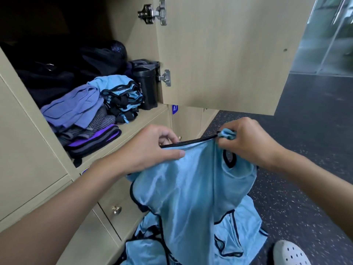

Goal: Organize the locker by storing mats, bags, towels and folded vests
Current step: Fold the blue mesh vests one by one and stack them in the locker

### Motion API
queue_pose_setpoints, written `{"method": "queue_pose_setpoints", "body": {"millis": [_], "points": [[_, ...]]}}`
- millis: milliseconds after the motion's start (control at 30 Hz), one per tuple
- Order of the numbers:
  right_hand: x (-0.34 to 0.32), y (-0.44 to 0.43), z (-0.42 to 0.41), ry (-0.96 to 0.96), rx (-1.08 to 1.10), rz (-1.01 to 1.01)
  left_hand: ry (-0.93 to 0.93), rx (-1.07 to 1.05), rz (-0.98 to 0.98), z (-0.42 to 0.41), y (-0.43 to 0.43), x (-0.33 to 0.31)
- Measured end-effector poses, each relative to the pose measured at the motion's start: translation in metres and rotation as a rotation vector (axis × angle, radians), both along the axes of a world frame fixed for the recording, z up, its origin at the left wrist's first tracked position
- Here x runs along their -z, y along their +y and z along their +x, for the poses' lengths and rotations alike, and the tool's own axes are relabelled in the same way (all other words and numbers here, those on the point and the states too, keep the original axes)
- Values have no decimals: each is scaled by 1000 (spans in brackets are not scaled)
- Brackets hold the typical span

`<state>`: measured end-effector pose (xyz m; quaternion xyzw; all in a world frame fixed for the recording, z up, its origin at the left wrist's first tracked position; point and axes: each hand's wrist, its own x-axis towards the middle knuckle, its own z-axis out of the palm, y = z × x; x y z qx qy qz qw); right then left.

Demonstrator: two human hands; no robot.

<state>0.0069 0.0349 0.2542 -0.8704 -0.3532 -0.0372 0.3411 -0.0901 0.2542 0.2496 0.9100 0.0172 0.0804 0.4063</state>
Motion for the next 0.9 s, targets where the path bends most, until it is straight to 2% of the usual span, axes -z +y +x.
{"method": "queue_pose_setpoints", "body": {"millis": [233,300,433,567,667,767,900], "points": [[10,-19,23,-109,223,-113,14,-38,135,-11,14,-12],[8,-18,20,-67,173,-100,-14,-42,143,-10,6,-12],[-4,-2,-7,181,-107,-83,-62,-11,126,-3,-16,-16],[4,12,-19,236,-311,-28,-89,46,102,3,-34,-21],[9,10,-9,164,-267,-12,-81,29,99,1,-33,-23],[6,0,3,122,-209,-8,-66,-75,126,-3,-20,-23],[2,-15,16,63,-135,7,-125,-176,96,-9,-17,-26]]}}
